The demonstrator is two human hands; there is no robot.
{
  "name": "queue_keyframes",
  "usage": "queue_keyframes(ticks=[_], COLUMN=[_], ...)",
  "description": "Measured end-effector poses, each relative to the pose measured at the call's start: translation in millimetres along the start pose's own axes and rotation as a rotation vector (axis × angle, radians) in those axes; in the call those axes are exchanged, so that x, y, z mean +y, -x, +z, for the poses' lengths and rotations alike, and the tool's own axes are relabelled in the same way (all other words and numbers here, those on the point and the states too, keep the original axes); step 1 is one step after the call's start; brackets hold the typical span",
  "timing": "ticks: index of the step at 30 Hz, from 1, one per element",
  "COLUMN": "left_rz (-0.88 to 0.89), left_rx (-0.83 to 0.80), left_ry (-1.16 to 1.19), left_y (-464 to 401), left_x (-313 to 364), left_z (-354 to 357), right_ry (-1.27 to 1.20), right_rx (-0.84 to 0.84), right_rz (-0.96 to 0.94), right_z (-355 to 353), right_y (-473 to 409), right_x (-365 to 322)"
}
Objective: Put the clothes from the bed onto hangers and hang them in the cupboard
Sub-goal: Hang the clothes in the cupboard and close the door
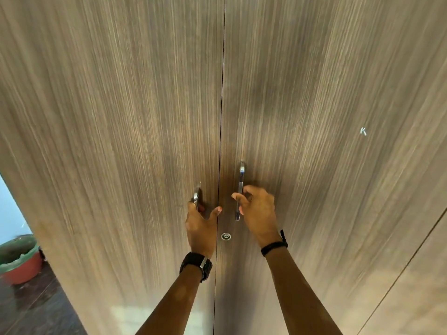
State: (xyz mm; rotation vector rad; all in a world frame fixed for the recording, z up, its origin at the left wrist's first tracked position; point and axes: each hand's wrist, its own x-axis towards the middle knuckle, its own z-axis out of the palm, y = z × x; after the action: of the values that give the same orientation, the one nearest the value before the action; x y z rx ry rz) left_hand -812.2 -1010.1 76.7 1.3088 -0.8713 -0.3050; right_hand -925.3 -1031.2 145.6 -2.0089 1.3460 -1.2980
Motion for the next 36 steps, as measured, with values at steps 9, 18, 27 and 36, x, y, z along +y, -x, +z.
queue_keyframes(ticks=[9,18,27,36], left_rz=[-0.016,-0.013,-0.004,0.051], left_rx=[0.047,-0.026,-0.180,-0.049], left_ry=[-0.096,-0.093,-0.053,-0.214], left_y=[-5,-3,-16,20], left_x=[-5,-5,-12,8], left_z=[2,1,-2,-34], right_ry=[-0.061,-0.014,-0.032,-0.136], right_rx=[-0.001,0.015,0.056,0.076], right_rz=[0.028,0.038,0.018,0.132], right_z=[0,1,4,17], right_y=[-5,-5,-2,57], right_x=[4,-2,-5,-7])
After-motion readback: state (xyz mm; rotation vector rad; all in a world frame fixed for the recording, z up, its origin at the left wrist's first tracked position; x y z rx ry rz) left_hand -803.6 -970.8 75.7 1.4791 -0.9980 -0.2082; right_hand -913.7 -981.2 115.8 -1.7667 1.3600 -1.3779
